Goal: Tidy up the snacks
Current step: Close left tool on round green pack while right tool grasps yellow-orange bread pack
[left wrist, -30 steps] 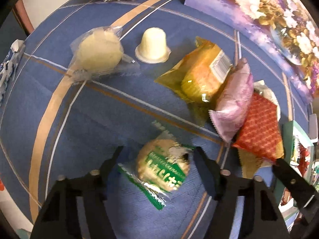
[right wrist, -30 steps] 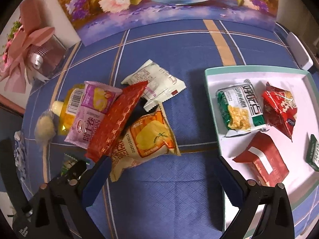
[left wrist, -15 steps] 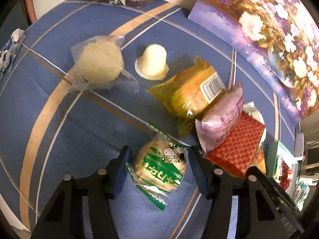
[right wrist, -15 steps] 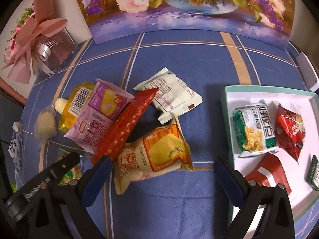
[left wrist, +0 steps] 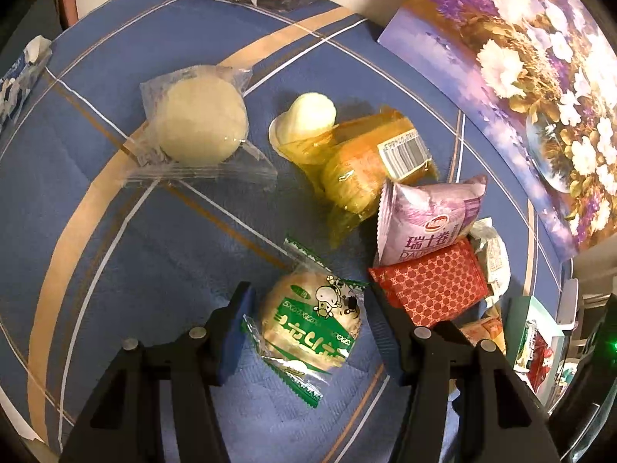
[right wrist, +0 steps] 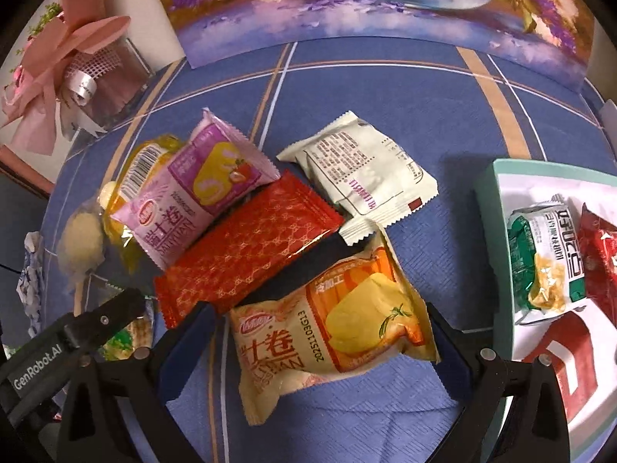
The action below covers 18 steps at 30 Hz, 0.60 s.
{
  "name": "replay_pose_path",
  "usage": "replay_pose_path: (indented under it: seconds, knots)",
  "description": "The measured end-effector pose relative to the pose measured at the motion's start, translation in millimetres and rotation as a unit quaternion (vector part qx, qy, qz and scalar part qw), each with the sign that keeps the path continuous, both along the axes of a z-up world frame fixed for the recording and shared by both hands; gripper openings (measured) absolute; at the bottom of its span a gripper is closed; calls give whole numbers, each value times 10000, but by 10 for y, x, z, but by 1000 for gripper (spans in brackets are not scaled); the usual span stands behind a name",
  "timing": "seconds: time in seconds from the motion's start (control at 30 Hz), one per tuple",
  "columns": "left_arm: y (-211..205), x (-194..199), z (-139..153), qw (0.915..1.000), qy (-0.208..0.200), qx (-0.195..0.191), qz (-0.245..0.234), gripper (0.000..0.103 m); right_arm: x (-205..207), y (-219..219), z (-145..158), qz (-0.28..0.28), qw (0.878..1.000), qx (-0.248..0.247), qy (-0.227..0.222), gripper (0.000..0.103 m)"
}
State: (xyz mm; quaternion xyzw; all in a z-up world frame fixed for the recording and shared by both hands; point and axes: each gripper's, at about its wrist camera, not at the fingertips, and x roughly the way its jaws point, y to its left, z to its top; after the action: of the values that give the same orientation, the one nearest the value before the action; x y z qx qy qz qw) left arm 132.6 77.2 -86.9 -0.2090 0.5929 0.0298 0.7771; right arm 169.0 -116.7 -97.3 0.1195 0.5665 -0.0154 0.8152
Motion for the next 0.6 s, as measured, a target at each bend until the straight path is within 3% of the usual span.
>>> replay_pose_path:
  seconds: [0.13,0.27,0.43,0.6]
  knots:
    - [-46,74,-60,10000,27,-15,27,60,16,-19,-6,-76,9999,65,-49,101]
    - [-51,80,-66,10000,24,-30,63,60,10,-59,1,-208,9998,-28,-62,82]
    - [-92,79,-67,10000,31,-67,38,60,-21,-111,2,-204,9998,51,-47,78]
    - [-98,60,-21,9999,-19,-157,31,60,-95,-175,12,-252,9996,112,-48,67]
